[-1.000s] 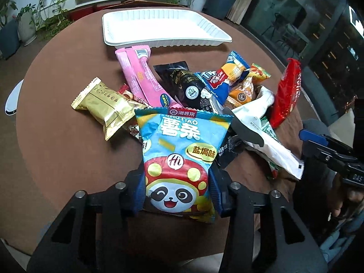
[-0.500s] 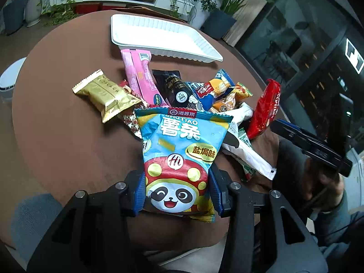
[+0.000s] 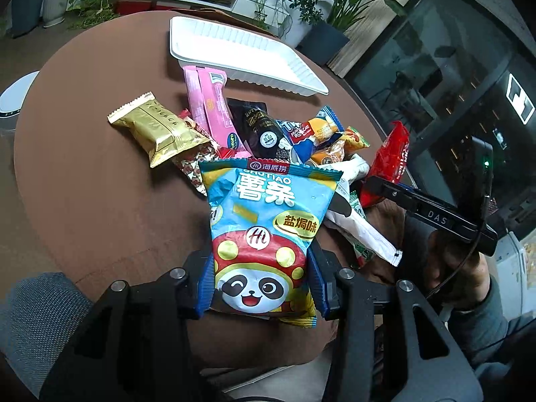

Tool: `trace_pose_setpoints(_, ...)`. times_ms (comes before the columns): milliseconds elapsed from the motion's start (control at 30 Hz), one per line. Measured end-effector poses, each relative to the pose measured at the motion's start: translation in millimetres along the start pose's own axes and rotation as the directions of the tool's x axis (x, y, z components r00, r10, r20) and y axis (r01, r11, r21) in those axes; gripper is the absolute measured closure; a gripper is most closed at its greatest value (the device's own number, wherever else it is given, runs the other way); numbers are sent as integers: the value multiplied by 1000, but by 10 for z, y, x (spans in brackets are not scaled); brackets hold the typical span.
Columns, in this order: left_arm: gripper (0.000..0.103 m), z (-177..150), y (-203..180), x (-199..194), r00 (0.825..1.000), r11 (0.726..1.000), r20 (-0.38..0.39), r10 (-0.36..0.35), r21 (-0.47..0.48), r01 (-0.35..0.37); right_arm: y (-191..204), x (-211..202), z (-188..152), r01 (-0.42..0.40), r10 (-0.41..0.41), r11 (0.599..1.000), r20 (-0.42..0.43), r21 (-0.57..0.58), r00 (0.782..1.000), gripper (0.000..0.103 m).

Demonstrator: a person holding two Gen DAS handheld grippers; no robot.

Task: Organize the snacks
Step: 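Grasp the blue panda chip bag with left tool while right tool grasps red Mylikes bag, then carry both bags to the white tray and release them inside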

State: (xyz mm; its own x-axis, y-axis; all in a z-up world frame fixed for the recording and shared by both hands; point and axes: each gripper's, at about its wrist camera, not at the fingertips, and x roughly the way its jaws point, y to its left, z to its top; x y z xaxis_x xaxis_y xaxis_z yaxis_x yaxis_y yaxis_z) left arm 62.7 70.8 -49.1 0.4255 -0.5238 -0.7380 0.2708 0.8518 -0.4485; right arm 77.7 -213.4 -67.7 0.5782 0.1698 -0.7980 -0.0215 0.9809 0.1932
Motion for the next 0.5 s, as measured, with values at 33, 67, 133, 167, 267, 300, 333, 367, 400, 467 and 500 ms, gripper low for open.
trace_pose_setpoints(33,60,-5,-5,7,1000,1000,0,0,0,0,5,-4,-6,-6,6,1000,3,2,1000,55)
trace_pose_setpoints(67,59,-6,-2,9,1000,1000,0,1,0,-1,-2,-11,-7,-8,8,1000,5,5,1000,57)
trace_pose_setpoints(133,60,-13,-6,19,1000,1000,1,2,-1,-2,-6,-27,-30,-11,11,1000,8,7,1000,60)
trace_pose_setpoints(167,60,-15,-9,12,1000,1000,3,1,-2,-1,-15,-35,-33,-15,14,1000,9,12,1000,62)
trace_pose_setpoints(267,60,-16,-14,-2,1000,1000,9,-1,-6,1,-40,-66,-34,-30,30,999,3,36,1000,65)
trace_pose_setpoints(300,60,-15,-16,-8,1000,1000,12,-3,-8,4,-48,-82,-45,-34,34,998,3,44,999,65)
trace_pose_setpoints(333,60,-14,-19,-13,1000,1000,15,-7,-10,7,-61,-106,-52,-40,40,998,5,52,999,65)
trace_pose_setpoints(367,60,-13,-20,-19,1000,1000,17,-9,-12,9,-75,-140,-49,-48,47,997,10,60,999,65)
trace_pose_setpoints(400,60,-10,-25,-24,1000,1000,20,-11,-13,11,-88,-165,-55,-49,48,997,15,63,999,65)
trace_pose_setpoints(467,60,-9,-27,-22,1000,1000,21,-12,-14,12,-103,-211,-56,-53,52,996,25,67,998,65)
trace_pose_setpoints(500,60,-10,-25,-27,1000,1000,22,-13,-14,13,-118,-228,-50,-58,56,996,29,73,998,65)
